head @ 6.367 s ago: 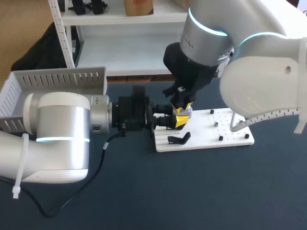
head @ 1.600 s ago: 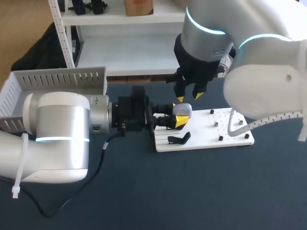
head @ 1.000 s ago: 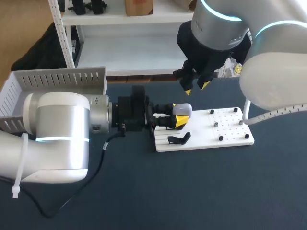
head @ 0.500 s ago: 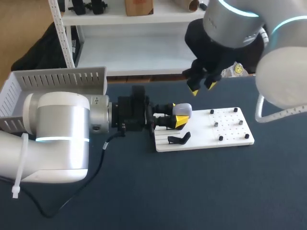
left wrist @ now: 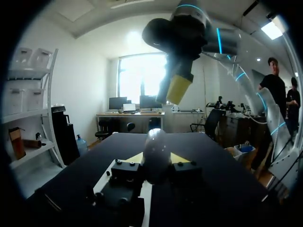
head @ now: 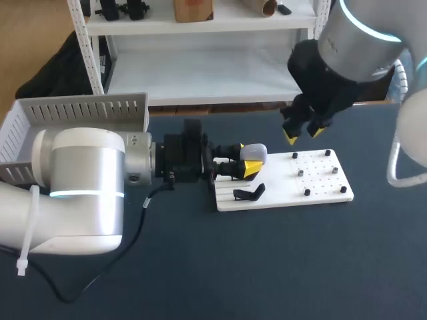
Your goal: Pick up each earbud case from the left stands, insert the matching earbuds, close the lid, and place the case in the box.
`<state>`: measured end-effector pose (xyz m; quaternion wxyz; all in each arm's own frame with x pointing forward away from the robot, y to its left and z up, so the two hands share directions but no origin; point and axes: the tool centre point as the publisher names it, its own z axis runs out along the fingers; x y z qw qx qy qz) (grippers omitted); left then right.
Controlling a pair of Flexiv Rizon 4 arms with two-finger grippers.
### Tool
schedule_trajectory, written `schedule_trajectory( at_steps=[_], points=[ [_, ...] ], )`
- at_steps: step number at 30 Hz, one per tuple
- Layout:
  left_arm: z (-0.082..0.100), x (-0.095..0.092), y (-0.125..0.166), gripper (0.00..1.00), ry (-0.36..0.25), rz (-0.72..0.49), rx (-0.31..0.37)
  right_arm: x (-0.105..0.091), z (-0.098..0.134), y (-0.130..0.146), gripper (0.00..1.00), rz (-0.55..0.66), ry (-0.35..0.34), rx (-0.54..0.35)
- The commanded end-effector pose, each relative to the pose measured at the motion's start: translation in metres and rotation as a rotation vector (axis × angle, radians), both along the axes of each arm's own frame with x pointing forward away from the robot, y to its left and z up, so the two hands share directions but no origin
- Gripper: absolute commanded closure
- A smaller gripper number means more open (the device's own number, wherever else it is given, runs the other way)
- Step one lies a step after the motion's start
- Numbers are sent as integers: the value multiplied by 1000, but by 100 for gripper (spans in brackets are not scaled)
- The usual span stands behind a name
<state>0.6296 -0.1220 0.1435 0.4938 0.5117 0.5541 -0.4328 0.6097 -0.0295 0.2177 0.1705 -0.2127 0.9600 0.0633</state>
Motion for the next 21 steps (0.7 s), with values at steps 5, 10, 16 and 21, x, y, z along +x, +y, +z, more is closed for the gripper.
schedule_trajectory(
  at_steps=[5, 10, 16, 21],
  points=[
    [-2, 0, 0, 100, -3, 3, -5, -8, 0, -11, 49, 14, -17, 35],
    [-2, 0, 0, 100, -3, 3, -5, -9, 1, -18, 16, 83, -27, 47],
    [-2, 0, 0, 100, -3, 3, -5, -9, -4, -28, 16, 128, -21, 41],
    [-2, 0, 0, 100, -3, 3, -5, -8, -4, -33, 0, 169, -7, 56]
  ],
)
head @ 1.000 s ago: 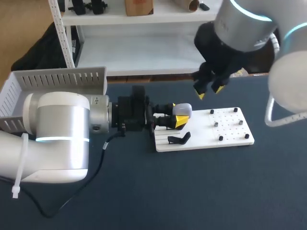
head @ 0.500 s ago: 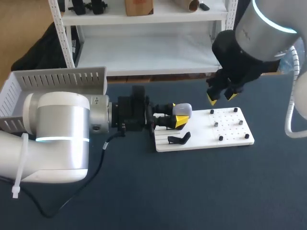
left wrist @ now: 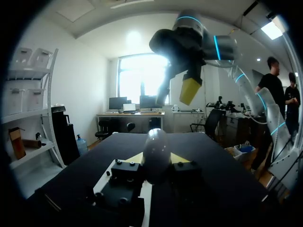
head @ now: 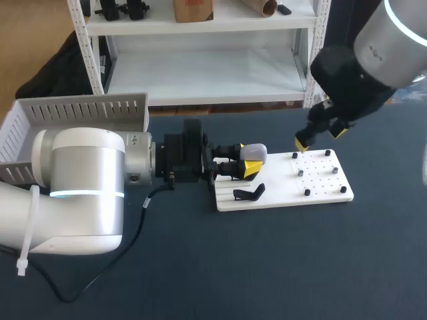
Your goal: Pick up each earbud case from the left stands, insert the matching earbuds, close the lid, and place the case in the box.
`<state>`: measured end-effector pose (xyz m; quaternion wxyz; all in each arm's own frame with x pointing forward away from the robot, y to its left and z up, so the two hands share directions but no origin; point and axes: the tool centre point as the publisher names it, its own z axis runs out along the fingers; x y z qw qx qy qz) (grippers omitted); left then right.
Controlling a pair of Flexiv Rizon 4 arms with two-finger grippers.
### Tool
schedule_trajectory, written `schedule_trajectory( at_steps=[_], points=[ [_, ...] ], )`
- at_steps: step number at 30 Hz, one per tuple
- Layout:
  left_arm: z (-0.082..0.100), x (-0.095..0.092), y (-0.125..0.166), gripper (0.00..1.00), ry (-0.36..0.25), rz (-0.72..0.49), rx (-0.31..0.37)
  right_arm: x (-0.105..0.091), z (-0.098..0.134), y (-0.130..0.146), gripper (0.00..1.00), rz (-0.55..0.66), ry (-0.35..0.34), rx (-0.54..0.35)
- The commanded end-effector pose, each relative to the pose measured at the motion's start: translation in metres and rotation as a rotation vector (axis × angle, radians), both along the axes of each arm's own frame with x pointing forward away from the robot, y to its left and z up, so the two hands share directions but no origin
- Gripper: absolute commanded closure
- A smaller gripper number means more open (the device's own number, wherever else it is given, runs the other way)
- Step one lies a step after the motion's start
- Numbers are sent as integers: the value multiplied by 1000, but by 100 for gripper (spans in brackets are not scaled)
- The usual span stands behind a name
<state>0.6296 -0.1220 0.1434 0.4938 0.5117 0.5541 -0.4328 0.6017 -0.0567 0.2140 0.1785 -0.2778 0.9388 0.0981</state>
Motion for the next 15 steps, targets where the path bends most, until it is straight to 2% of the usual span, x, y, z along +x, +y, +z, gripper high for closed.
schedule_trajectory(
  at_steps=[1, 5, 15],
  points=[
    [-2, 0, 0, 100, -3, 3, -5, -1, -1, -6, 0, 31, 7, -3],
    [-2, 0, 0, 100, -3, 3, -5, -2, -2, -6, 0, 69, 12, -5],
    [-2, 0, 0, 100, -3, 3, -5, -3, -2, -6, 0, 72, 11, -5]
  ],
)
